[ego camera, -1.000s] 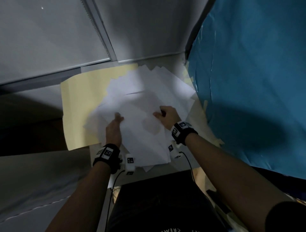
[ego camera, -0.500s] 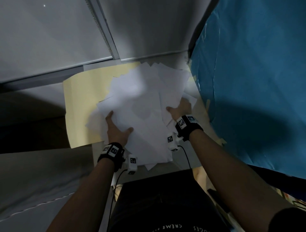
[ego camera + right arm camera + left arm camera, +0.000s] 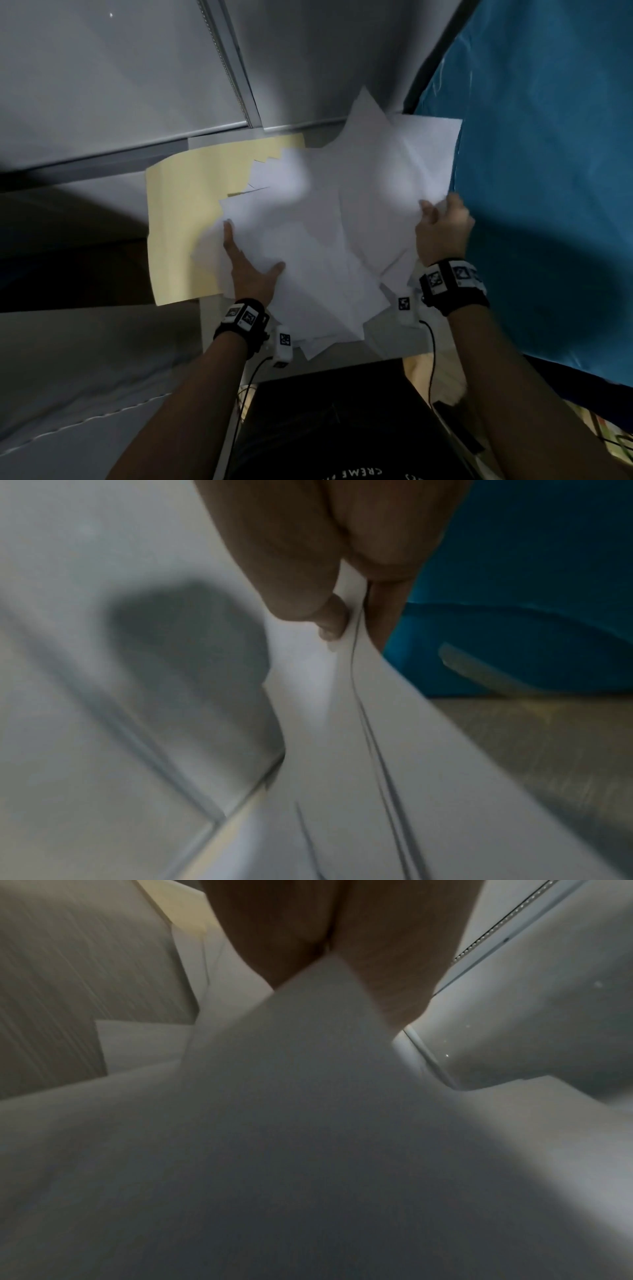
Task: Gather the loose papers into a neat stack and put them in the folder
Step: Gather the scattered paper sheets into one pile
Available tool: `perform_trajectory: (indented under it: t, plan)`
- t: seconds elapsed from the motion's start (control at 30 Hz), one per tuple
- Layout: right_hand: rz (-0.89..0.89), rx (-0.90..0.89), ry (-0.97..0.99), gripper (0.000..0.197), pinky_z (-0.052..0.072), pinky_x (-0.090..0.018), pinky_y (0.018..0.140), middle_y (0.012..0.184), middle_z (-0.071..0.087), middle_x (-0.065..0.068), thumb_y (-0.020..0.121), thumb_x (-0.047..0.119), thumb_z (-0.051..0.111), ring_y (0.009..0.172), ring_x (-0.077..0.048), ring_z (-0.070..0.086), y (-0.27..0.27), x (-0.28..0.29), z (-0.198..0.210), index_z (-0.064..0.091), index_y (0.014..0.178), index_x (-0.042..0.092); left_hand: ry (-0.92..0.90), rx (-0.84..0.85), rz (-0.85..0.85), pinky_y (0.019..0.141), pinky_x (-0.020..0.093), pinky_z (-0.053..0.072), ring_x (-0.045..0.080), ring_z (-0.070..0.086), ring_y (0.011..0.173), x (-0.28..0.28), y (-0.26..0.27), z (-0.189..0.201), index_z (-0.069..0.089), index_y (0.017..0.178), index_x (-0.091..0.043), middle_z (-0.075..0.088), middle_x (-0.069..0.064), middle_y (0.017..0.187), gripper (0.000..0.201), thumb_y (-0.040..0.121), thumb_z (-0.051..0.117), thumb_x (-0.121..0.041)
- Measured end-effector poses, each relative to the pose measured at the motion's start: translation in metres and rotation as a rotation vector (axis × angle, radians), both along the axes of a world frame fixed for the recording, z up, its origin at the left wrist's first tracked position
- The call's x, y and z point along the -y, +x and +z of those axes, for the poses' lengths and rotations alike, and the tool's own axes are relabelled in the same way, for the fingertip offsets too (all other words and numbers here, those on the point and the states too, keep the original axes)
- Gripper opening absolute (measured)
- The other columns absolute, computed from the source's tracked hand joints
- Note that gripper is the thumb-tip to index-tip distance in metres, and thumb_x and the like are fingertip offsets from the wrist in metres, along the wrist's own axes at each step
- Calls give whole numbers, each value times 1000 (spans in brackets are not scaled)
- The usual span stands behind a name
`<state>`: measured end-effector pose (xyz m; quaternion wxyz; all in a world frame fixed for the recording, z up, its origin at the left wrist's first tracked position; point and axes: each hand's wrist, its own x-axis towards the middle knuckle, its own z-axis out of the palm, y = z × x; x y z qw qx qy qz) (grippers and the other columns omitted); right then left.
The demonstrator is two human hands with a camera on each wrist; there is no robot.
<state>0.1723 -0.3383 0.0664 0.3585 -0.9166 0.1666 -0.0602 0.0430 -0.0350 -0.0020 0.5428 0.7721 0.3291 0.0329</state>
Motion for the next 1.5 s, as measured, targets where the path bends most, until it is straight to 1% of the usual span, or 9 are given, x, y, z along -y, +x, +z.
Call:
perform_trajectory:
  t: [0.2, 0.4, 0.57, 0.67, 0.87, 1.03, 1.2, 1.33, 1.5]
  plan:
    - [220, 117, -51, 31, 39, -37, 54, 62, 49, -15, 101, 16, 56, 58, -29, 46, 7, 4, 28, 45, 74, 7, -96, -78, 68, 110, 34, 42, 14, 52, 130, 0, 4, -3, -1, 166, -43, 46, -6, 151, 133, 79, 92, -6]
    - [77, 397, 360, 39, 31, -25, 57, 65, 28, 2, 100, 12, 58, 59, -8, 29, 17, -31, 65, 33, 71, 11, -7, -154, 27, 97, 49, 58, 37, 69, 118, -3, 13, -8, 64, 140, -6, 71, 17, 133, 47, 96, 77, -17]
    - [16, -91, 516, 36, 59, -24, 84, 98, 73, 7, 92, 36, 71, 87, -6, 69, 10, -50, 17, 69, 113, 7, -96, -130, 62, 91, 41, 52, 27, 65, 105, -4, 18, -6, 66, 137, -5, 72, 13, 123, 39, 100, 71, -14]
    - [52, -237, 610, 28, 55, -12, 90, 108, 71, 9, 98, 14, 68, 102, -14, 70, -23, -63, -13, 66, 125, 7, -221, -149, 115, 88, 44, 54, 33, 68, 103, -7, 19, -6, 69, 133, -4, 75, 10, 110, 35, 100, 65, -14]
    - [219, -546, 495, 54, 40, -19, 101, 146, 55, -13, 100, 2, 62, 131, -24, 54, -37, -53, -46, 44, 151, -3, -722, -99, 322, 106, 47, 55, 32, 70, 122, -10, 22, 3, 66, 141, -22, 74, 5, 135, 82, 89, 53, -84]
    - [609, -637, 364, 70, 38, -28, 113, 151, 52, -14, 88, -7, 74, 139, -27, 51, -6, -46, -48, 45, 151, 1, -431, -128, 209, 86, 46, 66, 26, 78, 104, -14, 14, -7, 75, 124, -7, 80, 5, 118, 63, 67, 102, -15]
    - [519, -492, 431, 75, 58, -31, 93, 124, 69, 3, 70, 41, 95, 107, -13, 68, 10, -55, -49, 61, 130, 14, -476, -158, 162, 91, 54, 64, 34, 77, 110, -17, 8, -4, 71, 124, -2, 79, 13, 121, 71, 62, 104, -14]
    - [454, -497, 631, 76, 61, -35, 95, 120, 76, 5, 63, 39, 99, 108, -10, 74, 15, -51, -45, 69, 129, 18, -599, -80, 50, 98, 62, 59, 34, 78, 108, -23, 9, 7, 78, 113, -10, 81, 12, 117, 43, 75, 89, 7]
    - [711, -638, 369, 71, 61, -41, 93, 113, 74, -2, 67, 47, 94, 100, -13, 72, 12, -82, -34, 70, 123, 11, -390, -113, -92, 94, 56, 63, 23, 77, 109, -10, 22, 25, 75, 121, -14, 80, 5, 119, 66, 61, 105, -18]
